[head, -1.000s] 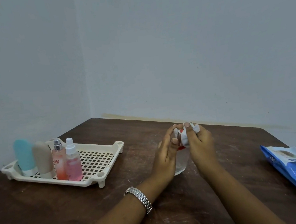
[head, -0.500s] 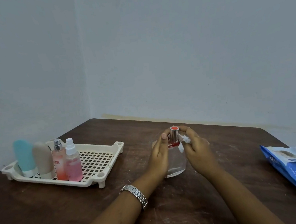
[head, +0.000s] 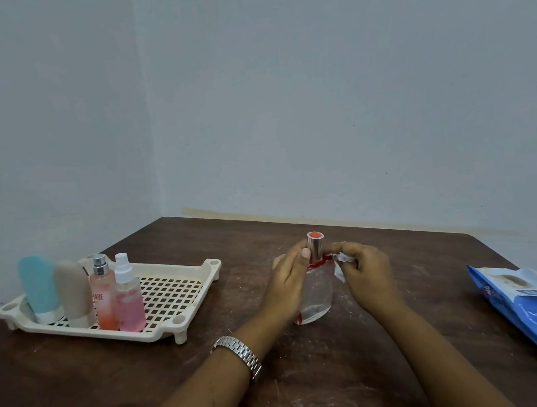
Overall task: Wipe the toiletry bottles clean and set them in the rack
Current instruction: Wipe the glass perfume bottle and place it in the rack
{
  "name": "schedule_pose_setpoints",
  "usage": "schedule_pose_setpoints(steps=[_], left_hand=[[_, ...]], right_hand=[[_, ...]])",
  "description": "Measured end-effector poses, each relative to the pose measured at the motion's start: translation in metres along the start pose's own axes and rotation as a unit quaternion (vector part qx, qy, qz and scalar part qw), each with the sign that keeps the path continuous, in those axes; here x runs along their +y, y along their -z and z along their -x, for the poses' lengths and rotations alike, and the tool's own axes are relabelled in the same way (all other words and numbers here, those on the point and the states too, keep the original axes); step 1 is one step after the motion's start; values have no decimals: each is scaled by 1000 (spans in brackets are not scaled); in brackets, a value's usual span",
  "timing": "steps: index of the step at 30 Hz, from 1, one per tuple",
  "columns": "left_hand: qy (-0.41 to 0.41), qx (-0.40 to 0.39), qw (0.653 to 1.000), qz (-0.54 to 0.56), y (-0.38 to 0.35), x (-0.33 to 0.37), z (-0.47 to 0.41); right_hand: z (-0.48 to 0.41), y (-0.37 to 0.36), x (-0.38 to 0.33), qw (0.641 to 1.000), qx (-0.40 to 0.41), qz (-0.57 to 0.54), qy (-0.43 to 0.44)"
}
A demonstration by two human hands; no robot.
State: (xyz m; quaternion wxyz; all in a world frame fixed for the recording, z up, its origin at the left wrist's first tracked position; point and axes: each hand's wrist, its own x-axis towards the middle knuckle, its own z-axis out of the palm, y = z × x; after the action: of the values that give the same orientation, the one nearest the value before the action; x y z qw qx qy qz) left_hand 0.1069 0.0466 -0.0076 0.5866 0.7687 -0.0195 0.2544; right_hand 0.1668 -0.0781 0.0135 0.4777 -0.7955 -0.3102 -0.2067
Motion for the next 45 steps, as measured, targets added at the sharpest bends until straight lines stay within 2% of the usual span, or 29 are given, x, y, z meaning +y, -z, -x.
schedule_pose_setpoints(steps=[3, 5, 7, 11, 13, 15, 17, 19, 21, 23, 25, 28, 33, 37, 41, 45], left_hand=[[-3, 2, 998, 55, 3, 3, -2], [7, 0, 996, 85, 6, 4, -2], [20, -8, 996, 88, 7, 4, -3], [46, -28, 995, 86, 8, 5, -1], [60, -30, 993, 94, 8, 5, 0], [77, -28, 991, 105, 8, 6, 0], [90, -31, 988, 118, 8, 5, 0], [98, -32, 983, 154, 9, 4, -2], [96, -38, 974, 203, 10, 5, -3], [98, -41, 964, 245, 11, 5, -4], [110, -38, 949, 292, 11, 6, -4], [138, -52, 934, 327, 15, 4, -7], [145, -75, 922, 350, 19, 5, -7], [147, -60, 927, 341, 19, 9, -4], [150, -47, 929, 333, 18, 12, -3], [159, -51, 927, 336, 18, 8, -6]], right_hand=[[0, -5, -5, 995, 24, 50, 81], [-2, -7, -5, 993, 31, 61, 101], [-3, -5, -3, 994, 36, 48, 87], [-4, 0, 10, 1000, 18, 13, -21], [-5, 1, 14, 999, 8, 14, -40], [-4, 1, 9, 999, 37, 25, -13], [-2, 2, -4, 994, 101, 1, 35], [1, 4, -19, 982, 164, -17, 96], [4, 4, -31, 968, 185, 7, 167], [9, -1, -38, 954, 150, 63, 252], [16, -10, -38, 930, 90, 172, 313], [22, -22, -34, 917, 59, 274, 285], [25, -24, -39, 924, 77, 284, 243], [29, -29, -44, 936, 50, 268, 223], [27, -28, -43, 956, 25, 203, 212], [28, -28, -45, 949, 0, 228, 219]])
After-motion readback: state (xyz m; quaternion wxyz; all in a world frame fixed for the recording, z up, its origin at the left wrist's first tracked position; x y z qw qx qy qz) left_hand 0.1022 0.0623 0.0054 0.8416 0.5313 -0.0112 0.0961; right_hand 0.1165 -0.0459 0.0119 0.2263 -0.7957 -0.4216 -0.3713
